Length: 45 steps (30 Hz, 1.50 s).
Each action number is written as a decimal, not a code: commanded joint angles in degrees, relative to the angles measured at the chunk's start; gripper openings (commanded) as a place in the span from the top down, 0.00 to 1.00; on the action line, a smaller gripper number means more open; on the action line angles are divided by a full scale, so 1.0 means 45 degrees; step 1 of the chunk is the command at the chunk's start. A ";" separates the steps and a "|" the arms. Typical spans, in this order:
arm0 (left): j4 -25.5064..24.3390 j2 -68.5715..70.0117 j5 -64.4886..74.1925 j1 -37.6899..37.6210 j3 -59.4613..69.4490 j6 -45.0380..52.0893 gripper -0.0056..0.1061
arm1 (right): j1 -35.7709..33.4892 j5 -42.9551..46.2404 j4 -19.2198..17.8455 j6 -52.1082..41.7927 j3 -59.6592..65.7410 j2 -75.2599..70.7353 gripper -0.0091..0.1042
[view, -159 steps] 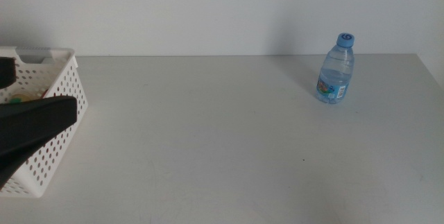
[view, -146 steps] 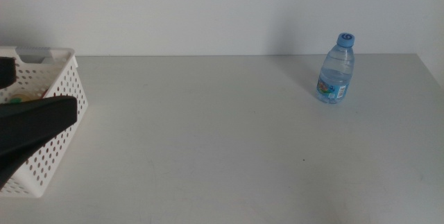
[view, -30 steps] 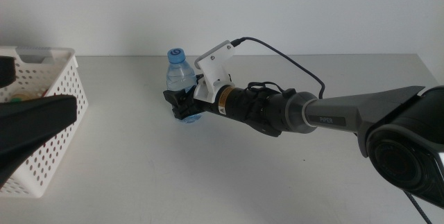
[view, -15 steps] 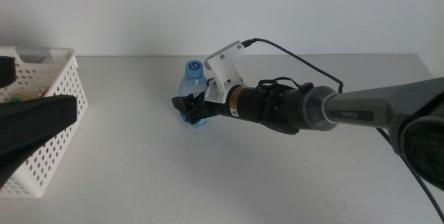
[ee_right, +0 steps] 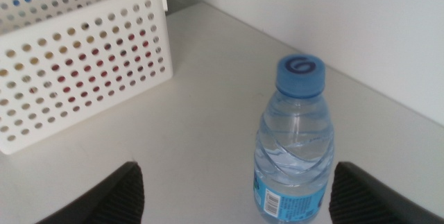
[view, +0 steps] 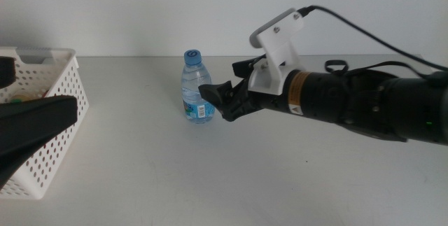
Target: Use arms to grab the bottles and put them into the dustbin to the left of the table.
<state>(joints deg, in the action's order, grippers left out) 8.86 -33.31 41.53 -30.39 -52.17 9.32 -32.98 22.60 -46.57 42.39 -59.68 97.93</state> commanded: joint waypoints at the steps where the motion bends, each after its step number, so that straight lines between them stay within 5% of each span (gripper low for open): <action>1: 0.0199 -0.0098 -0.1013 -0.0110 -0.0316 -0.0099 0.11 | 0.0099 -0.0065 -0.0974 0.1125 0.0172 -0.1992 0.23; 7: 0.0188 -0.0096 -0.1013 -0.0110 -0.0316 -0.0099 0.11 | 0.0099 -0.1516 -0.5188 0.5816 0.1310 -0.5381 0.24; 13: 0.0188 -0.0096 -0.1013 -0.0110 -0.0316 -0.0099 0.11 | 0.0099 -0.1372 -1.0458 1.0790 0.2797 -0.8428 0.24; 16: 0.0188 -0.0096 -0.1013 -0.0110 -0.0316 -0.0099 0.11 | 0.0099 -0.1383 -1.1312 1.2547 0.3533 -0.9653 0.25; 20: 0.0188 -0.0096 -0.1013 -0.0110 -0.0316 -0.0099 0.11 | 0.0099 -0.1459 -0.9173 1.1193 0.4423 -1.0738 0.26; 24: 0.0188 -0.0096 -0.1013 -0.0110 -0.0316 -0.0099 0.11 | 0.0099 -0.1893 -0.5731 0.7951 0.5131 -1.1255 0.26; 28: 0.0188 -0.0096 -0.1013 -0.0110 -0.0316 -0.0099 0.11 | 0.0099 -0.3101 -0.1984 0.3847 0.5422 -1.1450 0.26; 32: 0.0188 -0.0096 -0.1013 -0.0110 -0.0316 -0.0099 0.11 | 0.0068 -0.4843 0.2941 -0.0440 0.5381 -1.1585 0.26; 35: 0.0188 -0.0096 -0.1013 -0.0110 -0.0316 -0.0099 0.11 | 0.0068 -0.6016 0.5744 -0.3708 0.5223 -1.1649 0.26; 42: 0.0188 -0.0096 -0.1013 -0.0110 -0.0316 -0.0099 0.11 | 0.0068 -0.7357 1.0512 -0.9509 0.5063 -1.1940 0.26; 45: 0.0188 -0.0096 -0.1013 -0.0110 -0.0316 -0.0099 0.11 | 0.0068 -0.7648 1.1597 -1.1176 0.5063 -1.2074 0.26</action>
<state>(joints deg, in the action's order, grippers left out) 8.86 -33.31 41.53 -30.39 -52.17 9.32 -32.87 -14.67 2.33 -2.43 -34.70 44.37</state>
